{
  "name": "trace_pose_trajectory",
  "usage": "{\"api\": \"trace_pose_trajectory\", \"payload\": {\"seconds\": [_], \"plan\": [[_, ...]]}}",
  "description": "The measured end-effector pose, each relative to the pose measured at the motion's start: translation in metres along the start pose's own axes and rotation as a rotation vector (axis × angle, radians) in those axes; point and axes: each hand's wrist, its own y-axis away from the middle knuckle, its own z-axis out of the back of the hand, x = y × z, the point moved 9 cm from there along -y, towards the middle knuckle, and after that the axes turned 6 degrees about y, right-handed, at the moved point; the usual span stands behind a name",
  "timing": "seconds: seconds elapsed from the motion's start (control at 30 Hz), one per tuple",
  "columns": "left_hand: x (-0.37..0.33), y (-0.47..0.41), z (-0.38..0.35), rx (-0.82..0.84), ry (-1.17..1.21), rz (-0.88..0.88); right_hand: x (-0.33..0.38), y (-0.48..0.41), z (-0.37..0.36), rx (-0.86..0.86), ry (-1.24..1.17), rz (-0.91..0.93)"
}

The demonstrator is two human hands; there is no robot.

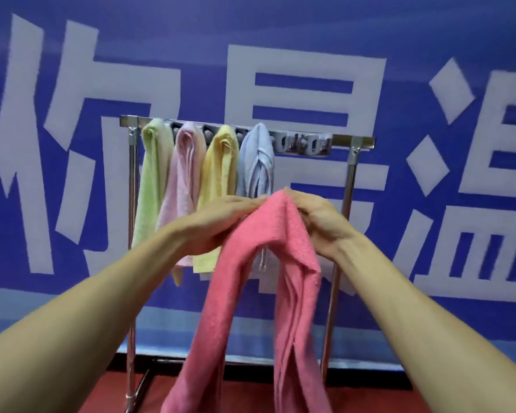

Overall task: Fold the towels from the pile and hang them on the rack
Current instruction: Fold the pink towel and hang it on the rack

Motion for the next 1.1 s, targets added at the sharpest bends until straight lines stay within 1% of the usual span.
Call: {"api": "trace_pose_trajectory", "payload": {"seconds": [0.07, 0.1, 0.2, 0.3, 0.37, 0.43, 0.5, 0.57, 0.67, 0.7, 0.8, 0.9, 0.93, 1.0, 1.07, 1.1], "plan": [[-0.001, -0.004, -0.012, 0.089, 0.067, 0.007, 0.017, 0.0, 0.014, -0.076, -0.041, 0.01], [0.0, -0.007, -0.014, 0.107, 0.085, 0.009, 0.026, 0.001, 0.019, -0.104, -0.045, 0.015], [-0.008, -0.019, -0.01, 0.091, 0.072, -0.025, 0.048, 0.002, 0.024, -0.081, -0.084, 0.05], [-0.031, -0.042, -0.007, 0.058, 0.064, -0.098, 0.065, 0.003, 0.035, -0.043, -0.125, 0.065], [-0.048, -0.06, -0.008, 0.056, 0.059, -0.131, 0.071, -0.005, 0.043, 0.007, -0.125, 0.062], [-0.061, -0.079, -0.01, 0.063, 0.026, -0.148, 0.077, -0.015, 0.053, 0.007, -0.107, 0.08], [-0.069, -0.1, -0.012, 0.062, -0.064, -0.153, 0.085, -0.028, 0.065, -0.066, -0.09, 0.099], [-0.075, -0.12, -0.007, 0.023, -0.14, -0.166, 0.088, -0.047, 0.081, -0.158, -0.094, 0.095], [-0.096, -0.152, 0.01, -0.108, -0.204, -0.248, 0.089, -0.078, 0.109, -0.319, -0.06, 0.092], [-0.106, -0.161, 0.018, -0.174, -0.252, -0.292, 0.091, -0.088, 0.12, -0.384, -0.009, 0.116], [-0.131, -0.181, 0.039, -0.368, -0.497, -0.394, 0.102, -0.118, 0.146, -0.538, 0.288, 0.196], [-0.139, -0.197, 0.057, -0.568, -0.755, -0.407, 0.109, -0.145, 0.167, -0.675, 0.572, 0.216], [-0.138, -0.201, 0.062, -0.628, -0.866, -0.381, 0.114, -0.149, 0.167, -0.727, 0.725, 0.228], [-0.133, -0.21, 0.066, -0.683, -1.058, -0.352, 0.121, -0.153, 0.159, -0.778, 1.068, 0.253], [-0.126, -0.217, 0.064, -0.677, -1.195, -0.353, 0.119, -0.156, 0.149, -0.795, 1.28, 0.253], [-0.123, -0.22, 0.063, -0.664, -1.255, -0.357, 0.114, -0.156, 0.148, -0.811, 1.337, 0.239]]}}
